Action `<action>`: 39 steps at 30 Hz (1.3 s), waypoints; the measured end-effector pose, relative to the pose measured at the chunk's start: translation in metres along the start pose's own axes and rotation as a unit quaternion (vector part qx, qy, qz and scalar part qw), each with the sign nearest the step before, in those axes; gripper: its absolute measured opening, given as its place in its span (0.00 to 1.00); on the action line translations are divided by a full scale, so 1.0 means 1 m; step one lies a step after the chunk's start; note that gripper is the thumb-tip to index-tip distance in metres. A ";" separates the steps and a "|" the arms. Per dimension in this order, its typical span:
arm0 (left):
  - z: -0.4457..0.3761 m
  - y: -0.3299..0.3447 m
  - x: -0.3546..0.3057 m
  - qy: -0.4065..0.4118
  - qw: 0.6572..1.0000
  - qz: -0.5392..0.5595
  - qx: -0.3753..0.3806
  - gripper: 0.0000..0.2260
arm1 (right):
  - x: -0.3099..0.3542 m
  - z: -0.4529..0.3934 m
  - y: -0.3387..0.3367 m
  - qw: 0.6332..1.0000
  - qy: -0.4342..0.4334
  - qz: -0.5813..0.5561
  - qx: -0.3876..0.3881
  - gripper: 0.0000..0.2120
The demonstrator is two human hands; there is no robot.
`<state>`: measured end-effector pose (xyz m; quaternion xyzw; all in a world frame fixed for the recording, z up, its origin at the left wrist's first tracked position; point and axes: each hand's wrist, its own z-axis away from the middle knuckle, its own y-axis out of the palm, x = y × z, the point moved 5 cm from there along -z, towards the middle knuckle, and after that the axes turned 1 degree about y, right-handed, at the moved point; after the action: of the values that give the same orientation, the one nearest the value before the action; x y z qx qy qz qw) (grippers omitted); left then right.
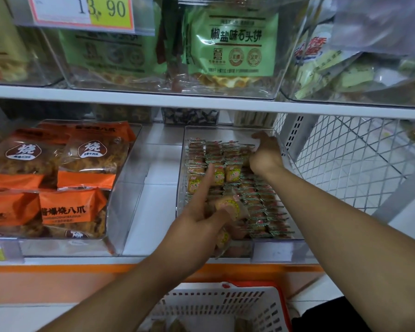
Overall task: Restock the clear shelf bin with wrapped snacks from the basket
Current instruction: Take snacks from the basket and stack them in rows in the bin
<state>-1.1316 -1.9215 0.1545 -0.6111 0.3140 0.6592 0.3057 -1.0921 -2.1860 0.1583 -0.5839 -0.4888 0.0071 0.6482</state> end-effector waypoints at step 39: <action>0.026 -0.019 -0.025 -0.041 0.924 0.370 0.092 0.41 | 0.042 0.205 -0.040 0.861 -0.005 -0.418 0.289 0.15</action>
<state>-1.1315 -1.8897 0.1801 -0.3929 0.5639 0.7184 0.1073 -1.2243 -2.0211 0.1824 -0.1115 -0.6663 -0.1206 0.7274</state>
